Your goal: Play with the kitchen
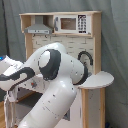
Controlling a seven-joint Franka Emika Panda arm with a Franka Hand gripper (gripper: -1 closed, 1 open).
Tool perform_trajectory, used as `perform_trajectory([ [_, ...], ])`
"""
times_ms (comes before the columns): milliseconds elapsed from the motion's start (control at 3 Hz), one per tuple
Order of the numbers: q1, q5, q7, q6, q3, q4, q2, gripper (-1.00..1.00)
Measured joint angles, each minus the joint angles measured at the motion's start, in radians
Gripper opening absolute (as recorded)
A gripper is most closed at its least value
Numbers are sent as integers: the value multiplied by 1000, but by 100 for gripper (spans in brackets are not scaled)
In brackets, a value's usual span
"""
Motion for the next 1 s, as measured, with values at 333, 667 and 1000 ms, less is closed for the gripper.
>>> perform_trajectory([
  [333, -2, -1, -93, 31, -41, -1, 4, 100],
  [667, -25, -2, -197, 40, -64, -2, 28, 100],
  [1000, -84, -2, -293, 40, -64, -2, 54, 100],
])
